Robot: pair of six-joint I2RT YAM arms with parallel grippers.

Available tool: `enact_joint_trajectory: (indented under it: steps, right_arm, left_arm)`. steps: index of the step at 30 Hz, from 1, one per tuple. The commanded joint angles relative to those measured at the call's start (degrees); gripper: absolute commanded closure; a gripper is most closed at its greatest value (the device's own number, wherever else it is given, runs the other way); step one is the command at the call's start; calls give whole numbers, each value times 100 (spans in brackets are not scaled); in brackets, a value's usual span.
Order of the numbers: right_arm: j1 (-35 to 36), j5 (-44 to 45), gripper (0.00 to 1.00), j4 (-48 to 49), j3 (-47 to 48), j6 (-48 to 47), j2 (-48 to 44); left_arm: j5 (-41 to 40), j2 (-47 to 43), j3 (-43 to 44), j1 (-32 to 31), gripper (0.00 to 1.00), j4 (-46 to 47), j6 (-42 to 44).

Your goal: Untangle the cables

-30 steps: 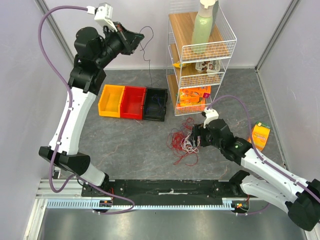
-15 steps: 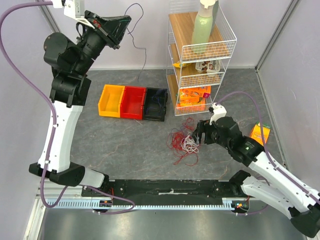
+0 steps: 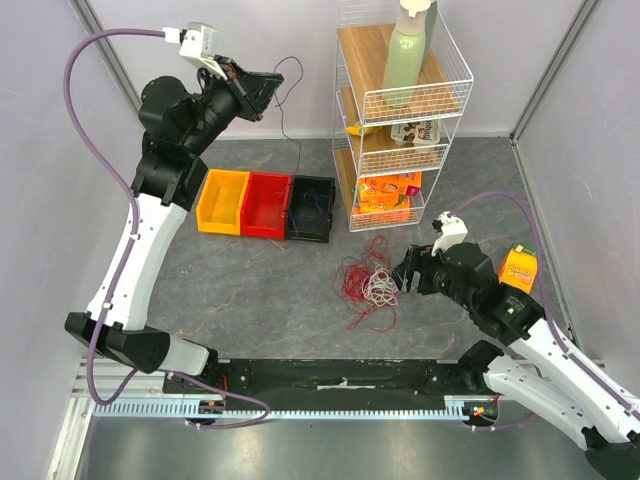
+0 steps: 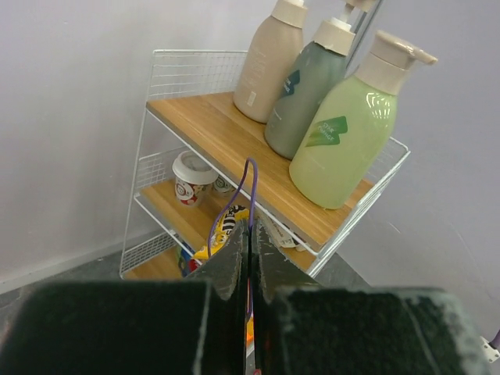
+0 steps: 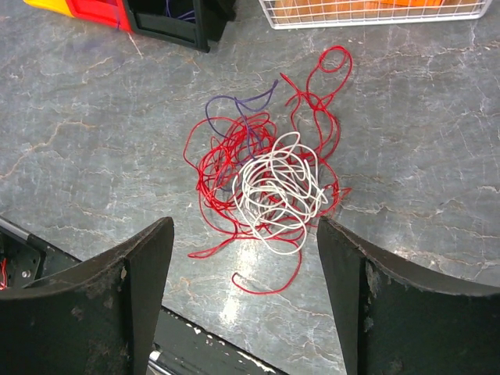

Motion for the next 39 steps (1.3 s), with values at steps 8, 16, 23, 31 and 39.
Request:
enact_joint_trajectory:
  steps: [8, 16, 23, 31, 39]
  right_arm:
    - [28, 204, 18, 290, 99, -141, 467]
    - [28, 231, 18, 440, 143, -123, 625]
    - [28, 213, 18, 484, 169, -228, 766]
    - [28, 125, 18, 563, 73, -211, 670]
    - [28, 178, 18, 607, -59, -141, 520]
  left_arm:
    - [43, 516, 464, -2, 98, 181, 34]
    - [88, 596, -186, 33, 98, 445, -10]
    - [97, 490, -581, 42, 98, 568, -98]
    - [158, 736, -1503, 41, 98, 647, -230]
    - [-122, 973, -2910, 6, 98, 999, -467]
